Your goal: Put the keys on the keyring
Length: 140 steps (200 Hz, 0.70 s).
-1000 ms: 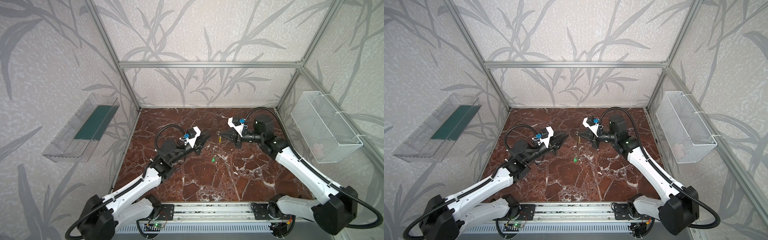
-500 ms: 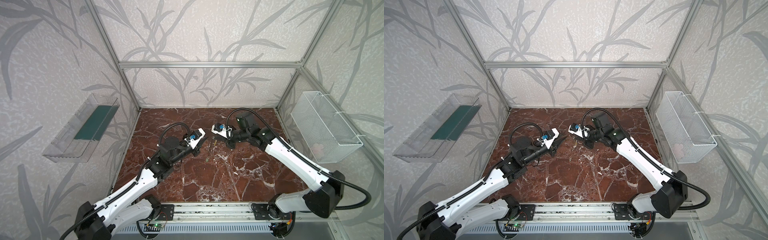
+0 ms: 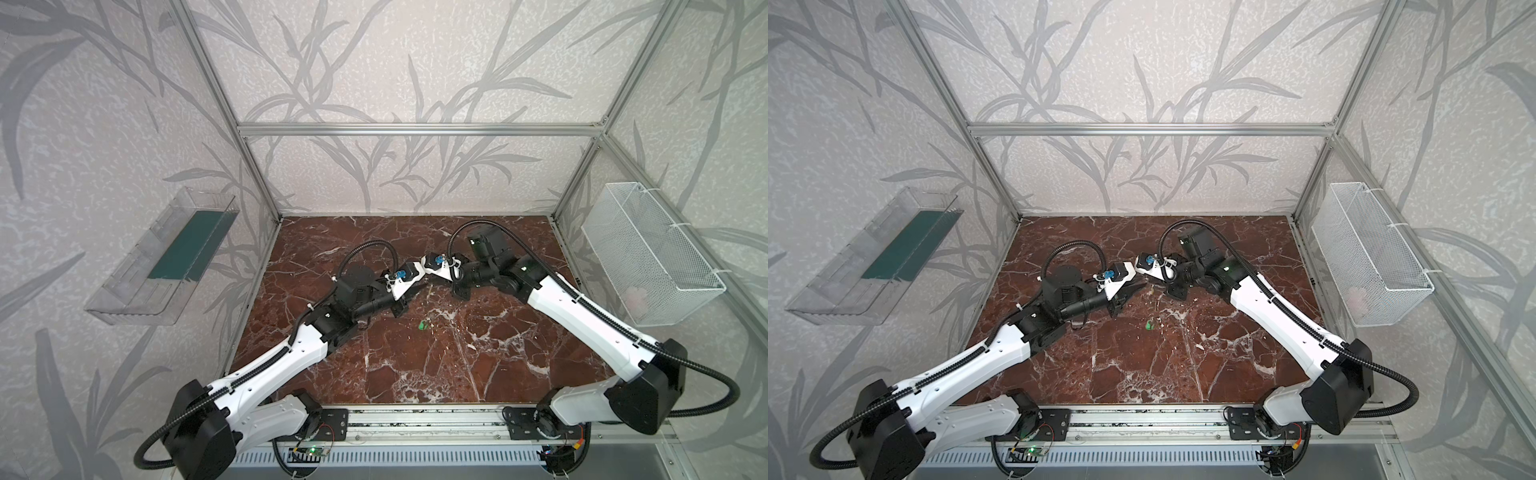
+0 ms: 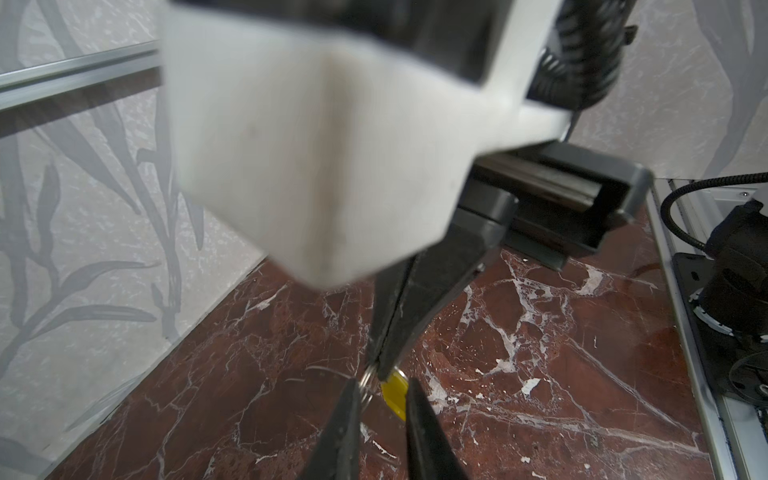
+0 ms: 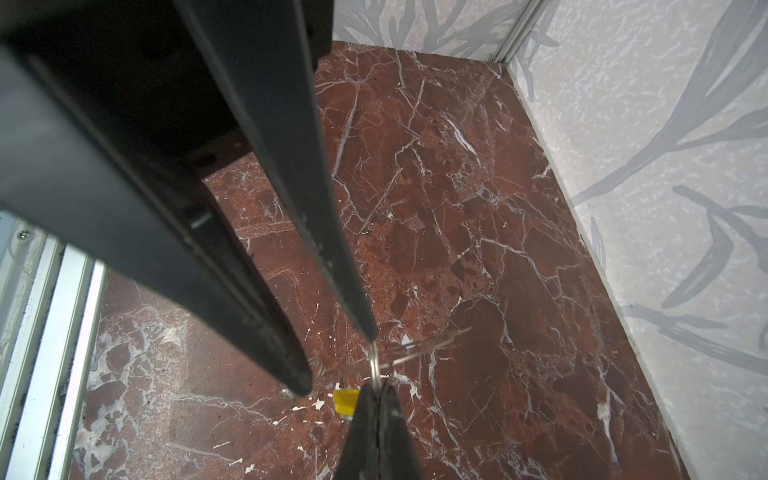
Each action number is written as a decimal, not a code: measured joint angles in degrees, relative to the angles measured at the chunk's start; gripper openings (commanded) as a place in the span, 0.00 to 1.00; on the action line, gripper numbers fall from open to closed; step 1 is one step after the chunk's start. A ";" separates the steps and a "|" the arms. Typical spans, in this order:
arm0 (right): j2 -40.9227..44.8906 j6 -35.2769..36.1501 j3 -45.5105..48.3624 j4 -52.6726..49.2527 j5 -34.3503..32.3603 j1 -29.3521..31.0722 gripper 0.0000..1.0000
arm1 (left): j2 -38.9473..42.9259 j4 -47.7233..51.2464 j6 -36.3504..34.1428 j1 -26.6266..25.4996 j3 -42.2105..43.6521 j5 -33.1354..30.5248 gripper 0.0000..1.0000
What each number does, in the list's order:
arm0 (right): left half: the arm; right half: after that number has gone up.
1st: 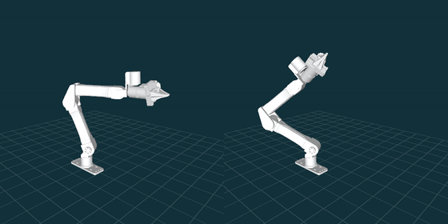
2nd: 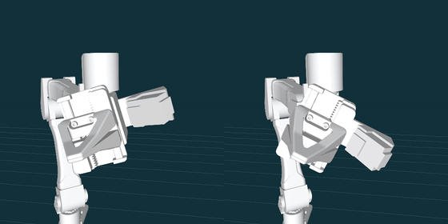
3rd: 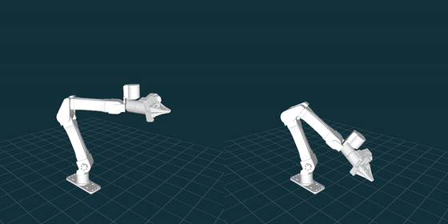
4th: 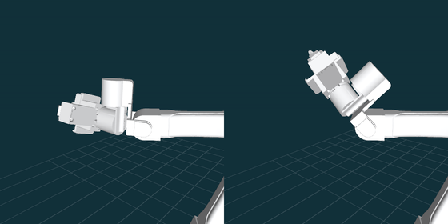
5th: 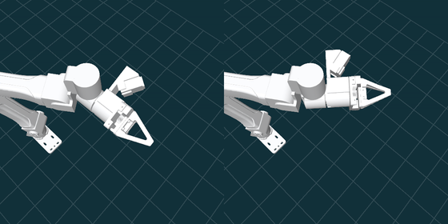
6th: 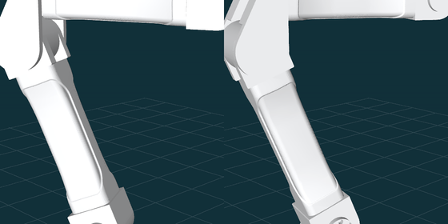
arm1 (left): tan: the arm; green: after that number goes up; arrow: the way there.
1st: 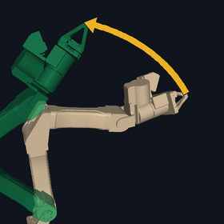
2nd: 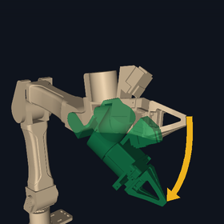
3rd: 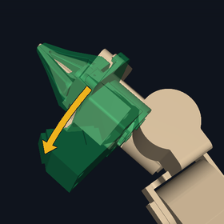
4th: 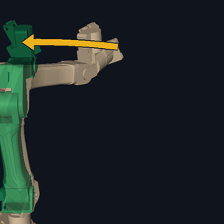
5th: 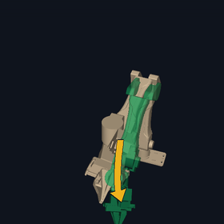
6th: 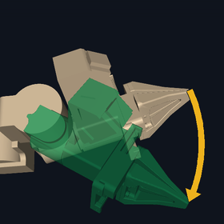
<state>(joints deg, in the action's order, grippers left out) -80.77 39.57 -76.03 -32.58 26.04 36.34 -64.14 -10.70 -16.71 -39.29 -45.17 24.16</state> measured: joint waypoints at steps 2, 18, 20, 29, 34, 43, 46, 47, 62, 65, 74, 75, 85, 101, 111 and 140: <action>0.00 0.00 0.00 0.00 0.04 0.00 0.00 | -0.11 0.00 0.00 0.00 0.00 0.07 0.22; 0.02 0.02 0.00 0.07 0.28 -0.02 0.00 | -0.68 0.00 0.00 0.00 0.00 0.59 0.22; 0.02 0.02 0.00 0.07 0.33 -0.02 0.00 | -0.70 0.00 0.00 0.00 0.00 0.66 0.22; 0.02 0.00 0.00 0.09 0.57 0.00 0.00 | -0.81 -0.02 0.00 0.00 -0.02 0.98 0.22; 0.04 0.00 0.00 0.09 0.63 0.00 0.00 | -0.85 -0.07 0.00 0.00 -0.02 1.07 0.22; 0.09 0.00 0.00 0.09 0.85 -0.02 0.00 | -0.90 -0.09 0.00 0.00 -0.13 1.11 0.22; 0.09 0.00 0.00 0.11 0.92 -0.02 0.00 | -0.90 -0.15 0.00 0.00 -0.15 1.16 0.22; 0.09 0.00 0.00 0.11 0.94 -0.02 0.00 | -0.90 -0.15 0.00 0.00 -0.17 1.18 0.22; 0.15 0.00 0.00 0.17 1.09 0.00 0.00 | -0.92 -0.35 -0.02 0.00 -0.24 1.25 0.22; 0.15 0.02 0.00 0.17 1.11 0.00 0.00 | -0.92 -0.39 0.00 0.00 -0.24 1.22 0.22; 0.17 0.02 0.00 0.17 1.27 -0.02 0.00 | -0.92 -0.46 -0.02 0.00 -0.24 1.05 0.22; 0.17 0.02 0.00 0.17 1.27 -0.02 0.00 | -0.92 -0.48 -0.02 0.00 -0.24 0.98 0.22; 0.22 0.02 0.00 0.17 1.42 -0.02 0.00 | -0.90 -0.66 -0.02 0.00 -0.24 0.74 0.22; 0.24 0.02 0.00 0.35 1.46 -0.02 0.00 | -0.90 -0.98 -0.04 -0.09 -0.24 0.26 0.22; 0.24 0.02 0.00 0.59 1.44 -0.02 0.00 | -0.87 -1.18 -0.07 -0.11 -0.24 -0.20 0.22; 0.33 0.09 0.02 1.29 1.44 -0.02 0.00 | -0.50 -1.57 -0.24 -0.31 -0.22 -1.62 0.22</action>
<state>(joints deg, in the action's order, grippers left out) -80.44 39.66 -76.01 -31.29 27.49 36.32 -64.64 -12.27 -16.95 -39.59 -45.39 22.55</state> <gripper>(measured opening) 0.047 0.219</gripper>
